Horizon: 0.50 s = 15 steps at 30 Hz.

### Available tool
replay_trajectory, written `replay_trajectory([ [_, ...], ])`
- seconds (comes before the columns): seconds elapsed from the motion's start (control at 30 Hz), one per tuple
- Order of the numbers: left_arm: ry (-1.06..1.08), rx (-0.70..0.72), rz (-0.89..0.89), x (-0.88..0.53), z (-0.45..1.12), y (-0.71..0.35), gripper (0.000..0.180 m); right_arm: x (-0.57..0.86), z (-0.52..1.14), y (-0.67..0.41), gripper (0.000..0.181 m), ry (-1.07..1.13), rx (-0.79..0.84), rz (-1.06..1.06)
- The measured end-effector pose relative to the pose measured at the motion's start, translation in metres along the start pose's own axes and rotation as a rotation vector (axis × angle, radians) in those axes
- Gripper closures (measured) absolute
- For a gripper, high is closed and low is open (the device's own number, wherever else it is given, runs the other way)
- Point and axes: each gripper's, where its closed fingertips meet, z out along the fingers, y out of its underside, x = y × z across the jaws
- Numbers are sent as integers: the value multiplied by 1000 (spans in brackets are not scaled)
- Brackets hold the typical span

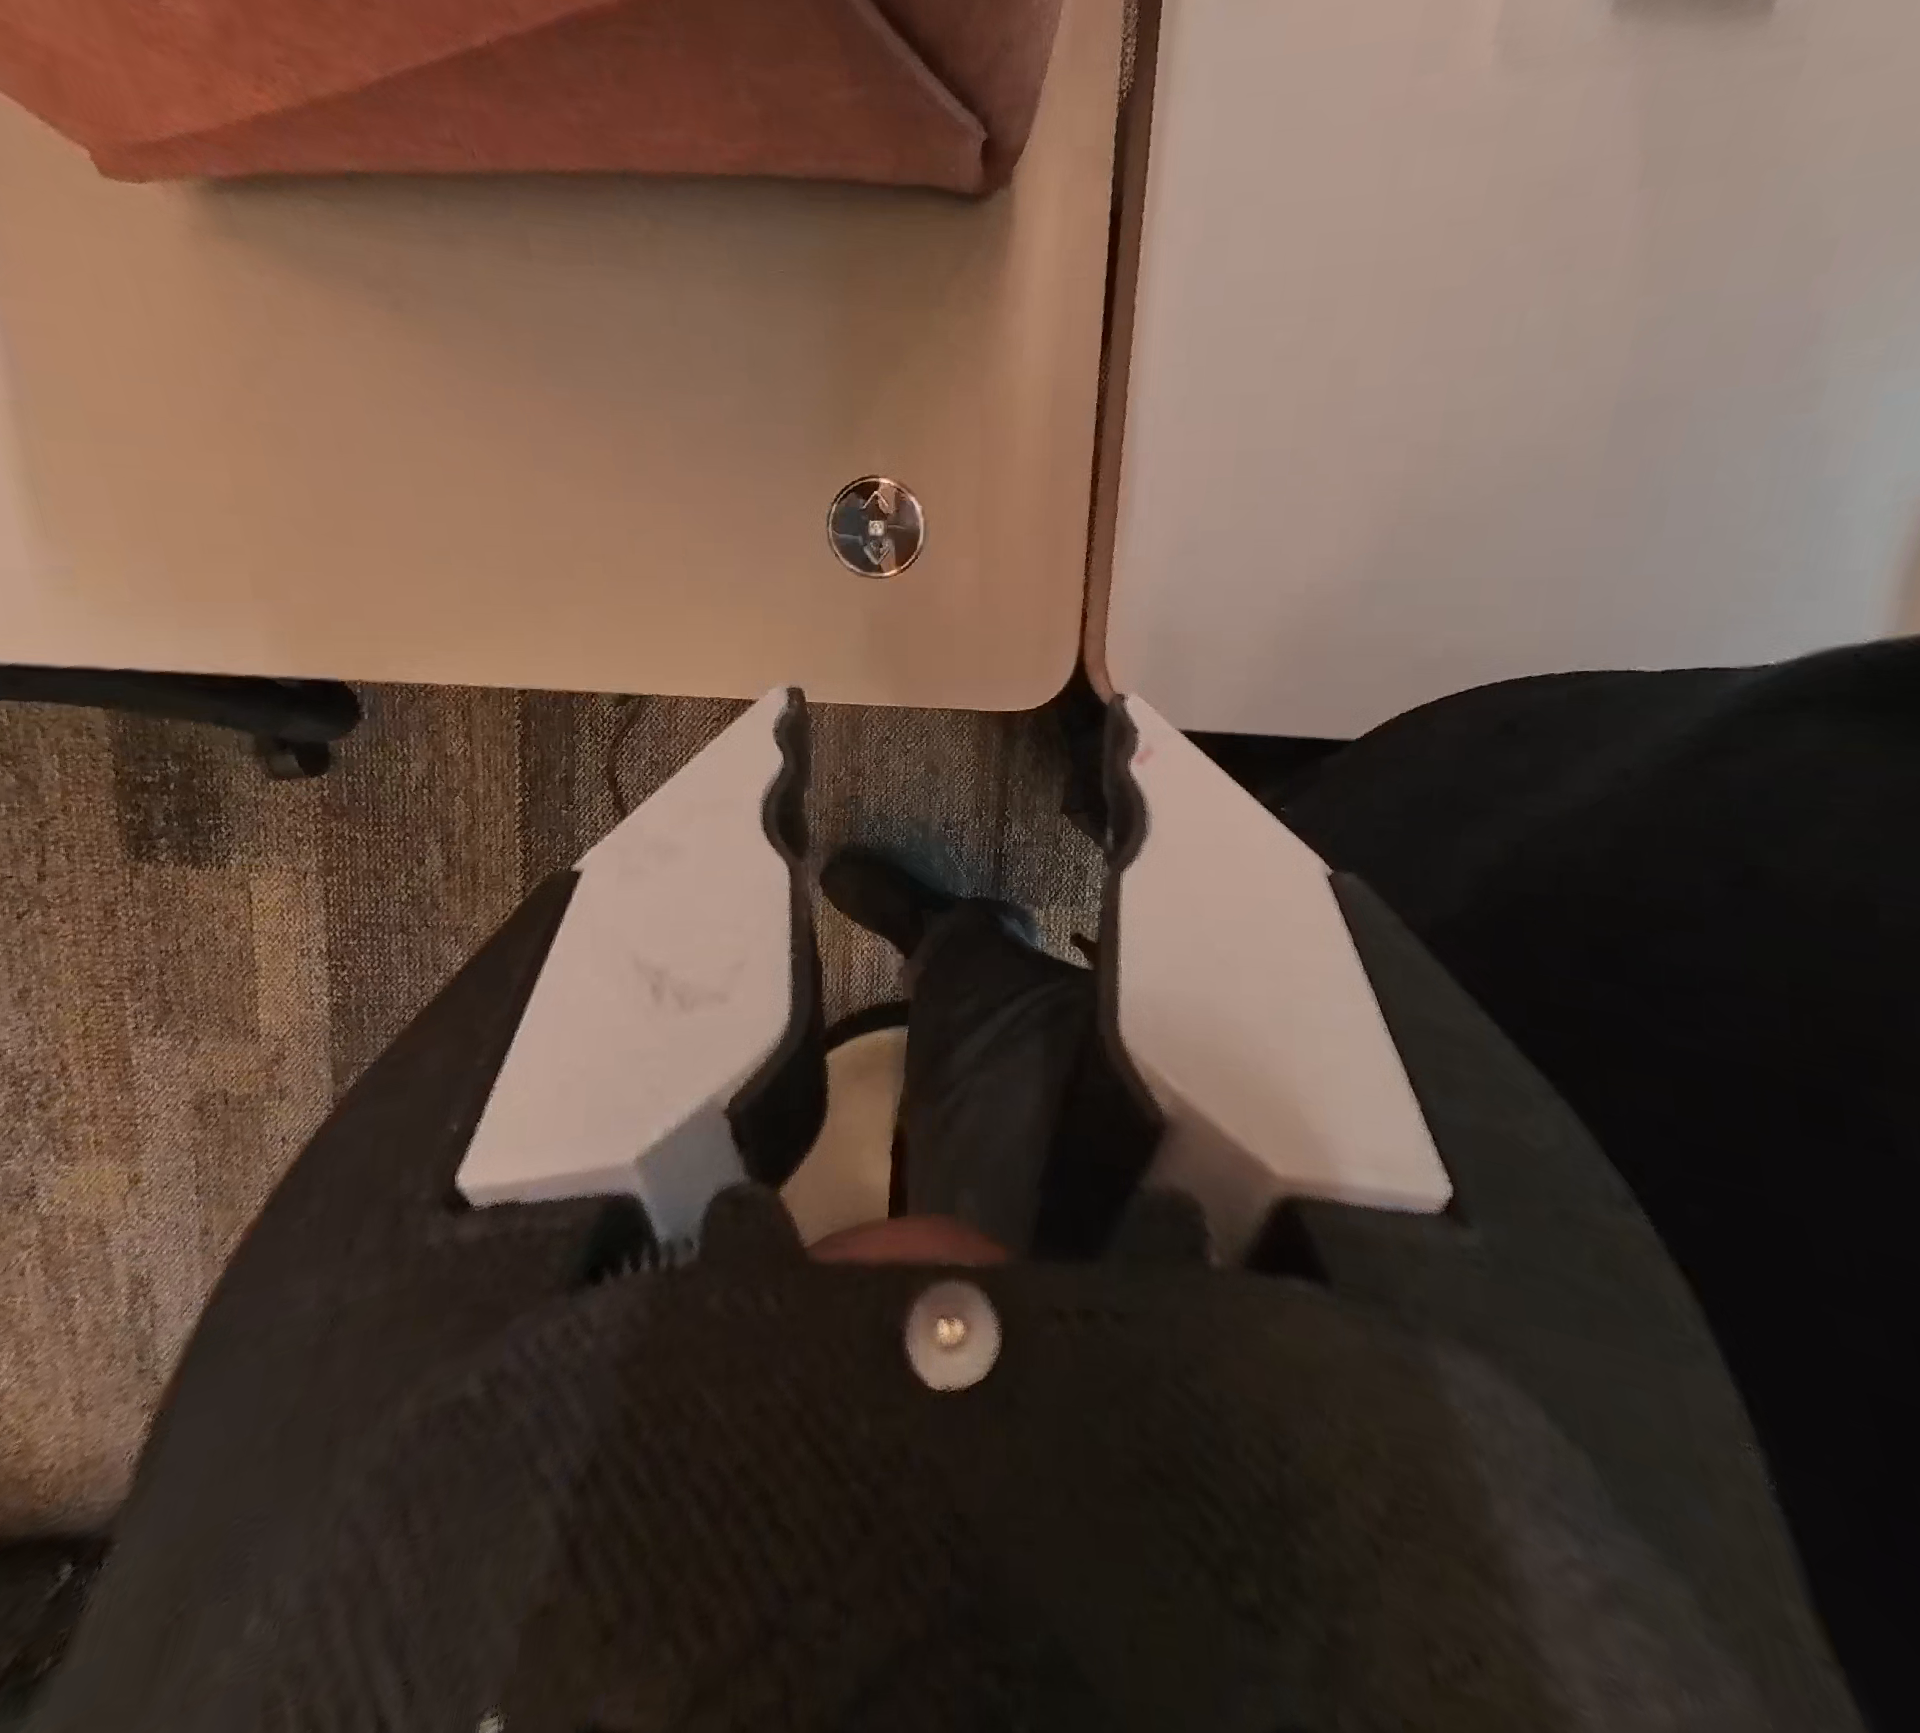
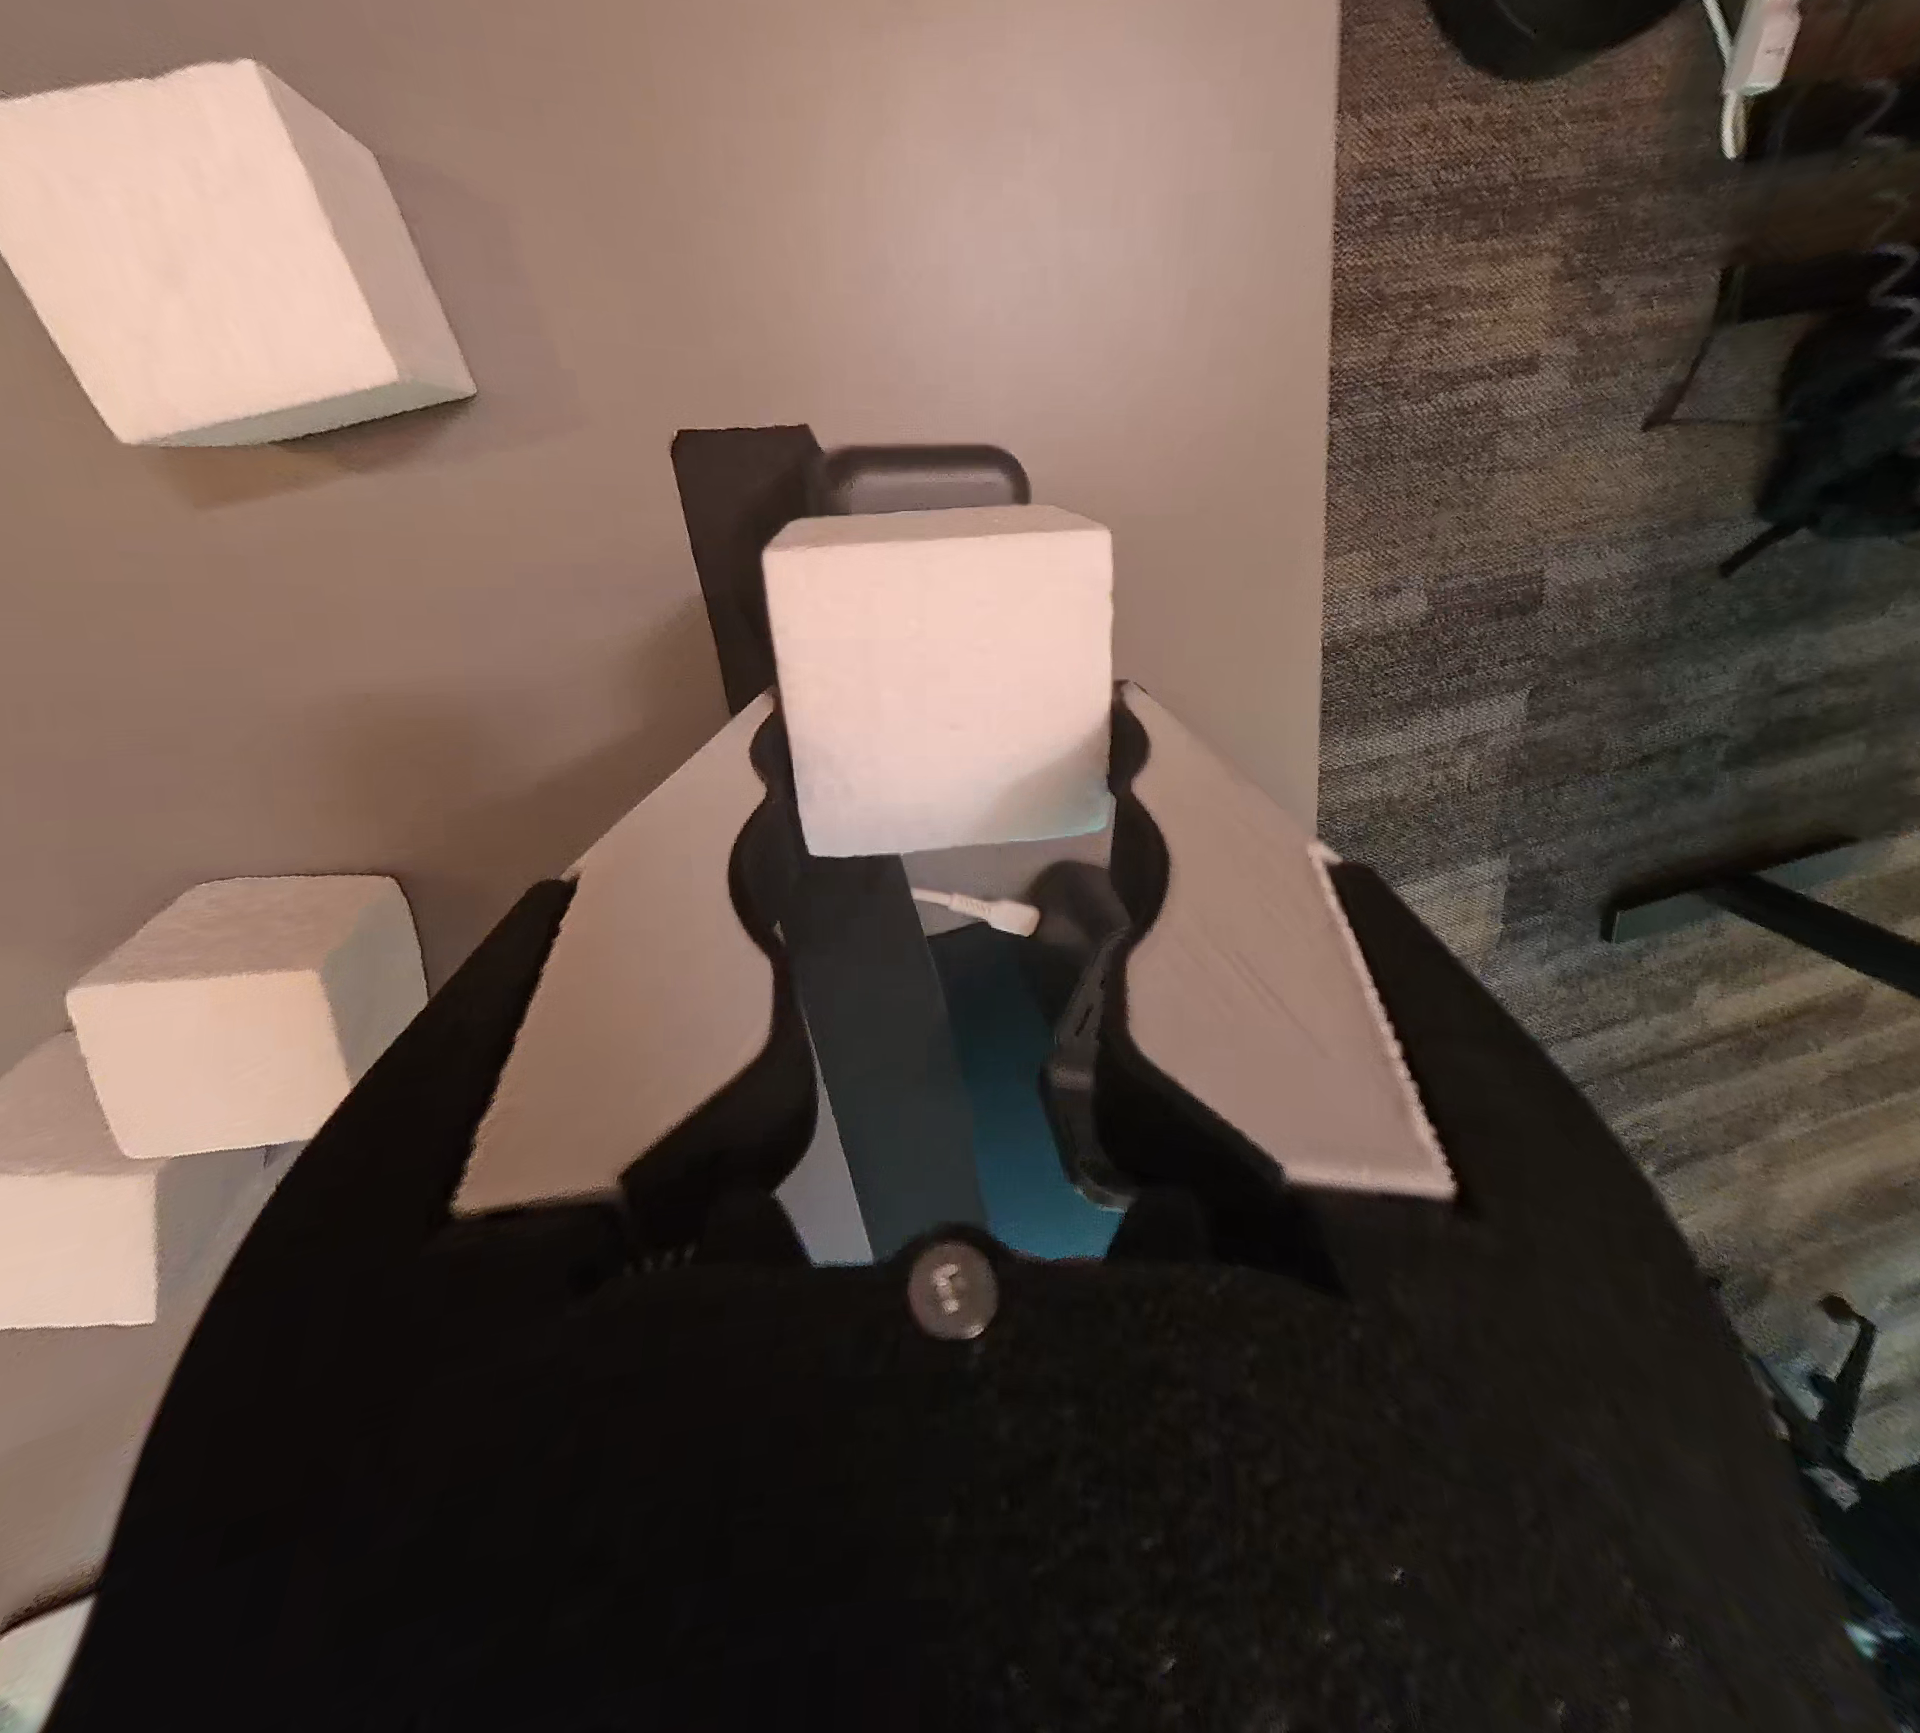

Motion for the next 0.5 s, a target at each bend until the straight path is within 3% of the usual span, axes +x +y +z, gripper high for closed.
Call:
replay_trajectory([
  [0.2,-14,-11,41,2,0,-4,125,4,12,6,121,1,-12,-7],
  [0.3,-10,-12,30,1,-1,-1,125,4,11,6,107,-4,6,34],
  [0.5,-6,-1,28,0,0,-3,125,10,-27,-12,104,96,143,62],
])
